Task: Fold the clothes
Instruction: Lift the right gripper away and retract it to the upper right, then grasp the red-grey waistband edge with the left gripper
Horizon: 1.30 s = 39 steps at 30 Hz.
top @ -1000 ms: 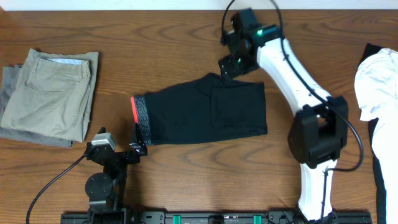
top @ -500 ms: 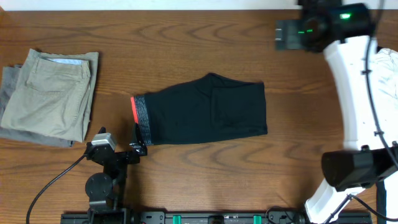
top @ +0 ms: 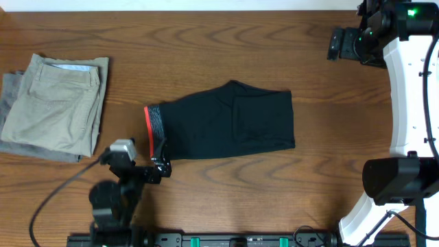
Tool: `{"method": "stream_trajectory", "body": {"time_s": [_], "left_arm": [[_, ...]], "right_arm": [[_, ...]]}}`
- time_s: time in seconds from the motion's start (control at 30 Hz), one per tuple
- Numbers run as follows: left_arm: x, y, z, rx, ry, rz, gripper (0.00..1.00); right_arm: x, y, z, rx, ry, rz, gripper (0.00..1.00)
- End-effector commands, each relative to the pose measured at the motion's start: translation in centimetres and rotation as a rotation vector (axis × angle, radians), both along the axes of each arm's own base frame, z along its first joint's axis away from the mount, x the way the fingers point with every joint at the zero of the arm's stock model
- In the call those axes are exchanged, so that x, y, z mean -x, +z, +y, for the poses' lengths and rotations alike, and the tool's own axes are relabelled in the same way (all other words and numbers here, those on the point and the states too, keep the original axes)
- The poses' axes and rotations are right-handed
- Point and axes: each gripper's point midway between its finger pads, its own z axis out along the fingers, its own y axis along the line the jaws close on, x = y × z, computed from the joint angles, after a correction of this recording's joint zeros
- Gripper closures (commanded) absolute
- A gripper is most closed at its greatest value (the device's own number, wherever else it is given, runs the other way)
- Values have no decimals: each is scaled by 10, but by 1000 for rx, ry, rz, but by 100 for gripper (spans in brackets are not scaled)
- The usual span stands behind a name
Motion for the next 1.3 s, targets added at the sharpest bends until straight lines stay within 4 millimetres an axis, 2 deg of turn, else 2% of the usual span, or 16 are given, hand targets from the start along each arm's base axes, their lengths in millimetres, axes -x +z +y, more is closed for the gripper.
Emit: {"method": "stream_trajectory", "body": {"time_s": [0.0, 0.17, 0.23, 0.3, 0.33, 0.47, 0.63, 0.87, 1.03, 1.27], "left_arm": [[-11, 23, -2, -39, -35, 132, 2], [-38, 24, -2, -148, -127, 409, 2], [-52, 19, -1, -157, -140, 492, 2], [-62, 2, 0, -146, -149, 585, 2], [-66, -13, 5, -155, -132, 640, 2], [-69, -63, 42, -140, 90, 847, 2], [-65, -98, 54, -108, 98, 968, 2], [-66, -120, 20, 1, -115, 1005, 2], [-60, -141, 7, 58, -193, 1072, 2], [-63, -156, 0, 105, -231, 1089, 2]], "right_arm": [[-1, -3, 4, -34, -3, 4, 1], [-1, -2, 4, -33, -3, 5, 1], [-1, -2, 4, -34, -3, 5, 1], [-1, -3, 4, -34, -2, 5, 1], [-1, -3, 4, -35, -1, 5, 1], [-1, -3, 7, -44, 4, 4, 1], [-1, -3, 7, -44, 5, 5, 1], [-3, -2, 16, -90, 24, -4, 1], [-3, -2, 17, -92, 26, -5, 1], [-2, -3, 17, -92, 26, 2, 1]]}}
